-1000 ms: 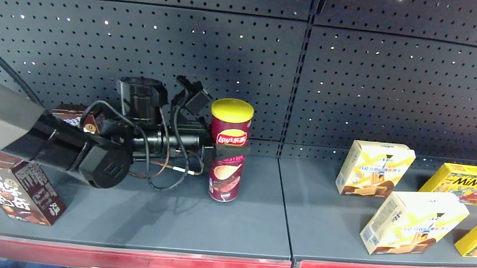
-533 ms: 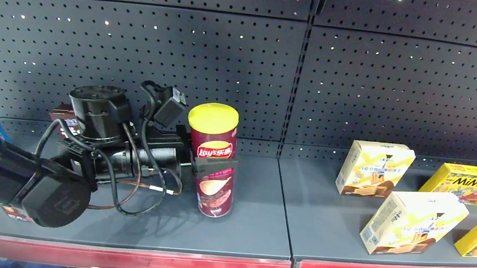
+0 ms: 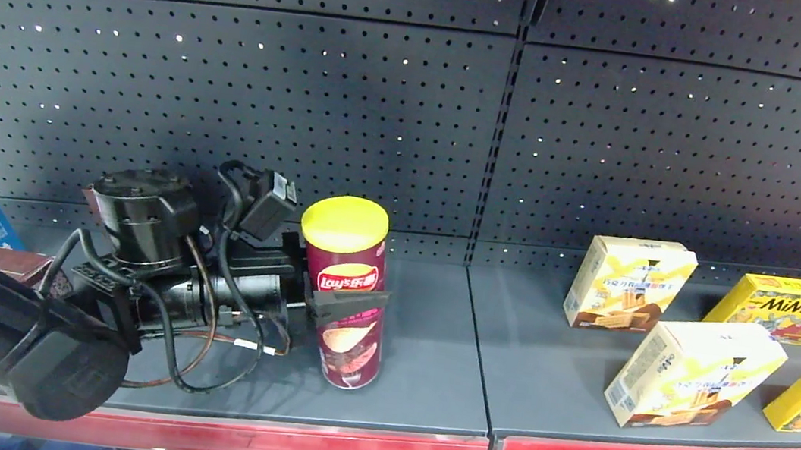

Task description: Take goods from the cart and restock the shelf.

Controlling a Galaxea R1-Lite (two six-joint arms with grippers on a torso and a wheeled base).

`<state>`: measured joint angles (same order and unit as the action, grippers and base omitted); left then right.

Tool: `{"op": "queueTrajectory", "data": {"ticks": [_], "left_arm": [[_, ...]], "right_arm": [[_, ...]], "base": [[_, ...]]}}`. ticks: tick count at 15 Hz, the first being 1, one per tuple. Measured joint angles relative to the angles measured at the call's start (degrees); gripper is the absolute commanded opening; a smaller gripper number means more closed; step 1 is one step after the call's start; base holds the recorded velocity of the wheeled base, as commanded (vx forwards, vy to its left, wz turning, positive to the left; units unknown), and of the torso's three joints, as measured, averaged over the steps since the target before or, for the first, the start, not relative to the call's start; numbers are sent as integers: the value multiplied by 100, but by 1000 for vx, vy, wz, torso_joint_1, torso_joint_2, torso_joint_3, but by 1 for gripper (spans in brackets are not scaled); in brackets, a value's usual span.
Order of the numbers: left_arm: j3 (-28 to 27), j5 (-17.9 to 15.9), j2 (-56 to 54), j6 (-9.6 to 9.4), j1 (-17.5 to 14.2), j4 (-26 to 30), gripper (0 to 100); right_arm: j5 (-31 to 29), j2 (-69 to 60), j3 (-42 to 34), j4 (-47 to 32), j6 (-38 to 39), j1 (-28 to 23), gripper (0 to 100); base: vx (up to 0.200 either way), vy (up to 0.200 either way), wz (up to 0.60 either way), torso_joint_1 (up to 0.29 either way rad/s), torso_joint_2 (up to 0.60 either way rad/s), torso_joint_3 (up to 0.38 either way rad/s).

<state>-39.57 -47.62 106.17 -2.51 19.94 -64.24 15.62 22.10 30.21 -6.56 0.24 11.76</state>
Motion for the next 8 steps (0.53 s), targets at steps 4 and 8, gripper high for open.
{"op": "queueTrajectory", "data": {"ticks": [4, 8], "left_arm": [[234, 7, 55, 6, -22, -424, 0], [333, 7, 113, 17, -46, -427, 0]], "right_arm": [[0, 0, -9, -4, 2, -2, 0], [0, 24, -9, 2, 0, 0, 0]], "base": [[0, 0, 0, 0, 0, 0], [0, 0, 0, 0, 0, 0]]}}
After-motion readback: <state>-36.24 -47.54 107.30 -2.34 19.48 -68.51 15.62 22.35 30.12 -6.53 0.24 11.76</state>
